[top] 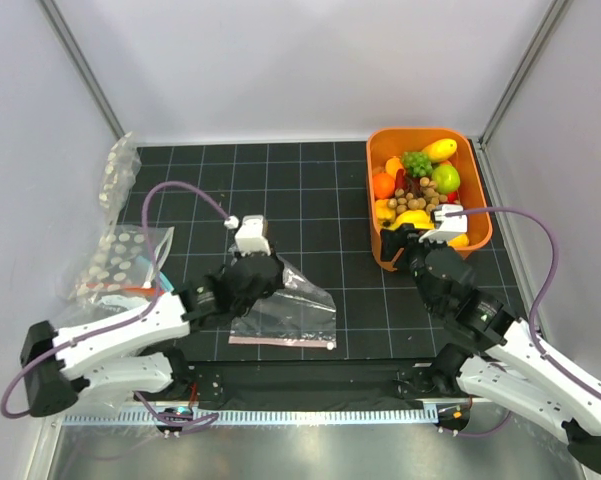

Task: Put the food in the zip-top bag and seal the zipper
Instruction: Adjust the zipper food storage bag at the center of the board.

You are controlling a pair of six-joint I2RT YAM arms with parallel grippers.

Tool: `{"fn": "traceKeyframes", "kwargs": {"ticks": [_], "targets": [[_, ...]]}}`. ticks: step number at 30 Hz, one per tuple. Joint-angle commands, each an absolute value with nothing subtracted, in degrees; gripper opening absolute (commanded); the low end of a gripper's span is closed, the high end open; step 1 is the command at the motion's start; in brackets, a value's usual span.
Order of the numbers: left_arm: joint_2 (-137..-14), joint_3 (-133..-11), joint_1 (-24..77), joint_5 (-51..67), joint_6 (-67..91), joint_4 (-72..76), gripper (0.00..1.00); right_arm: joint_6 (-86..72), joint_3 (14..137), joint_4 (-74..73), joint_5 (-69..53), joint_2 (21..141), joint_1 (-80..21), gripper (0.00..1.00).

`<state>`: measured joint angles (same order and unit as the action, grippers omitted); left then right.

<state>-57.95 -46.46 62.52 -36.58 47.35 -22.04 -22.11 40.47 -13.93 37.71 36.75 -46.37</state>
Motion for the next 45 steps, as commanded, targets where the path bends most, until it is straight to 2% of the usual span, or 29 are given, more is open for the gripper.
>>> {"fn": "traceKeyframes", "kwargs": {"ticks": [1,5,6,8,9,11,15,19,24,25,26,35,39,40,43,45], "targets": [[-66.93,-51.76,58.11,-37.99,43.34,-20.13,0.19,-21.27,40.87,-11.51,37.27,36.83,-46.32,0.62],[-79.17,-60.26,47.31,-24.37,42.37,-20.48,0.10,-21.44,40.78,-11.43,37.44,37.09,-46.32,0.62],[-81.54,-61.68,46.33,-23.13,41.93,-20.74,0.15,-21.36,40.78,-11.34,37.35,37.18,-46.41,0.62],[-85.76,-64.32,45.97,-23.38,39.13,-21.71,0.57,-21.45,40.69,-11.42,37.53,37.18,-46.32,0.62],[-86.39,-66.16,46.05,-23.47,38.15,-22.58,0.70,-21.45,40.61,-11.25,37.44,37.35,-46.32,0.62],[-85.27,-66.10,46.05,-25.22,37.97,-23.29,0.85,-21.53,40.78,-11.16,37.27,37.53,-46.32,0.62],[-78.52,-61.62,46.23,-22.86,34.30,-19.53,0.89,-21.45,40.78,-11.16,36.83,38.05,-46.32,0.63],[-74.01,-57.13,47.45,-13.72,25.85,-16.96,0.87,-21.09,41.04,-11.16,34.99,39.02,-46.32,0.63],[-71.99,-57.31,50.71,-22.04,25.74,-19.16,0.89,-21.27,41.57,-10.11,29.80,43.58,-46.32,0.63],[-70.94,-57.04,50.71,-23.28,26.10,-18.99,0.96,-21.36,41.75,-9.85,28.58,44.64,-46.41,0.64],[-69.71,-56.52,50.71,-24.94,26.54,-18.90,1.00,-21.53,42.36,-9.50,26.65,47.61,-46.32,0.64],[-61.01,-49.93,50.71,-27.16,25.67,-13.89,1.00,-22.67,45.53,-9.05,18.02,61.08,-46.49,0.65],[-58.02,-47.99,50.71,-27.33,25.14,-11.34,1.00,-23.64,46.23,-9.22,16.09,64.59,-46.49,0.71],[-57.49,-47.29,50.71,-27.25,25.14,-11.08,1.00,-23.82,46.75,-9.40,16.08,66.43,-46.49,0.77],[-55.29,-46.15,50.71,-26.46,24.96,-9.15,1.00,-24.69,47.63,-9.58,15.91,69.51,-46.49,0.84],[-54.23,-45.09,50.71,-25.76,24.87,-7.83,1.00,-25.13,47.99,-9.32,15.91,72.85,-46.49,0.85]]}}
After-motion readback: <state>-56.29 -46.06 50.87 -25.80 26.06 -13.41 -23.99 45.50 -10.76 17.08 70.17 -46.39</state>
